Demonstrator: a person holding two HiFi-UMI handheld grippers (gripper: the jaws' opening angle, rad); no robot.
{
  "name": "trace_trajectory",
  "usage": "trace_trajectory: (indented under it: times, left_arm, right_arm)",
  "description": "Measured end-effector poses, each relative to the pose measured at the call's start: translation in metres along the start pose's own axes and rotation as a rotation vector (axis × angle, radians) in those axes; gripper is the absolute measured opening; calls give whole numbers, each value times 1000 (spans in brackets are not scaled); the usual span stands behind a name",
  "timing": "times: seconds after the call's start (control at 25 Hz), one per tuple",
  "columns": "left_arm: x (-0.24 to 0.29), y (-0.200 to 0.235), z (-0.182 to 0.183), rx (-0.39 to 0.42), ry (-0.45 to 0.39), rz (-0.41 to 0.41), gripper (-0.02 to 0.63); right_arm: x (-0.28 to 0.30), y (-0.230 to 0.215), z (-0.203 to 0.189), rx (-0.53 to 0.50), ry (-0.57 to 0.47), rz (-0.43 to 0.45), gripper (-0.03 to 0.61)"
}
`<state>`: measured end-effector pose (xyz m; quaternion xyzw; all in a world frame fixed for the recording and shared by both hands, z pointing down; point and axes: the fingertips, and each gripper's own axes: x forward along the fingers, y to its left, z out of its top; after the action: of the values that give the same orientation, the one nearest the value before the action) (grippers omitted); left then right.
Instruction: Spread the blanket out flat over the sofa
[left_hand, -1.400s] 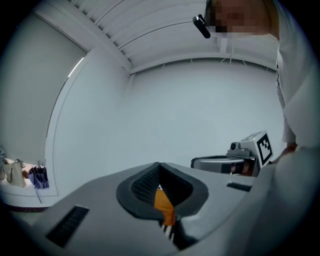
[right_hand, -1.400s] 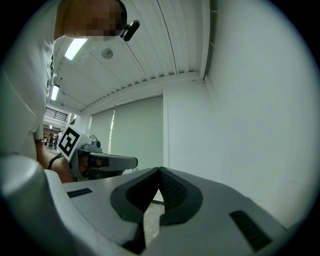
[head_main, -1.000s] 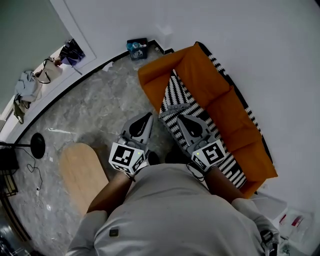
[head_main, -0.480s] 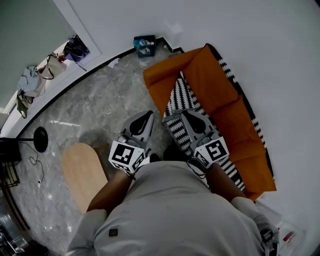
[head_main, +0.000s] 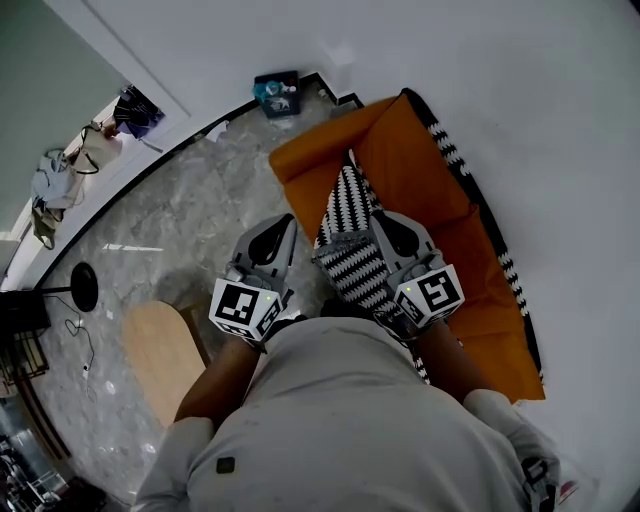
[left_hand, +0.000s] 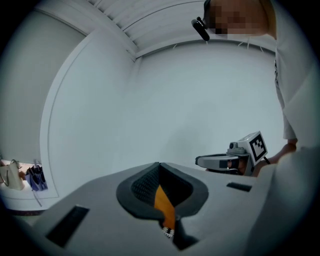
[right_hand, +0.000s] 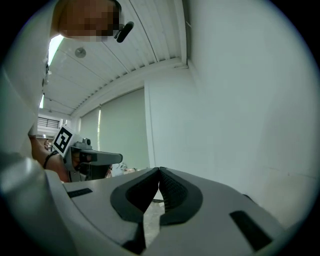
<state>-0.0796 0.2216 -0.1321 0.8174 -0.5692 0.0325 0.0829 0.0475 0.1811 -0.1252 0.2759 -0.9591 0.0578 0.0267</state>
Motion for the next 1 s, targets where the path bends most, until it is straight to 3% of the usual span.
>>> trace_trajectory:
  times: [0.44,0.76,1.0]
  left_arm:
    - [84,9,-26,12,74,-23,9]
    - [133,33,-59,26,138,-138,9]
    - [164,46,-105,5,223,-221,9]
  right_arm:
    - [9,-94,-35,26,54,-60,26]
    - [28,-131,-80,63,111,-185,26]
    - [34,-161,-136,124,176,-270,28]
